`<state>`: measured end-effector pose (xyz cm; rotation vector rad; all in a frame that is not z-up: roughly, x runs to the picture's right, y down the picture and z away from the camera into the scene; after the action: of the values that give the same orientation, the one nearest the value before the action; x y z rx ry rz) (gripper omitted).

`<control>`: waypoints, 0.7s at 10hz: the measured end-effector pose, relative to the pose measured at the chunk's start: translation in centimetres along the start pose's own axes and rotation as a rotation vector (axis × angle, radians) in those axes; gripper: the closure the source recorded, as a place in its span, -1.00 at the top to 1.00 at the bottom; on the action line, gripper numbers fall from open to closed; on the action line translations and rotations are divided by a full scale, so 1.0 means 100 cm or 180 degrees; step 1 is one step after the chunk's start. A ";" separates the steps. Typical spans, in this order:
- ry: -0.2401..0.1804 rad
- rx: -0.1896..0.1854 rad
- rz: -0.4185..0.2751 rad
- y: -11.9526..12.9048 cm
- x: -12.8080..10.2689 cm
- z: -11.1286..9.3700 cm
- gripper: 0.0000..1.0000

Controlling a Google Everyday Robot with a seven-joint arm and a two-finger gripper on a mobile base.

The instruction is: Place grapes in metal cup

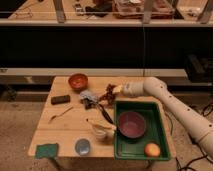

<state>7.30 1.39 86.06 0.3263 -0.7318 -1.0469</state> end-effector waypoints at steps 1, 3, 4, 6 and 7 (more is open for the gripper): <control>-0.0025 -0.0023 -0.0015 -0.001 0.000 0.001 0.60; -0.0057 -0.0040 -0.0024 -0.003 0.000 0.002 0.60; -0.0020 0.0004 -0.0020 -0.007 0.002 -0.002 0.60; 0.0109 0.0114 -0.0096 -0.024 0.010 -0.018 0.60; 0.0178 0.0152 -0.0159 -0.037 0.015 -0.027 0.60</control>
<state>7.10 -1.94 82.54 0.4153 -0.7023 -1.0644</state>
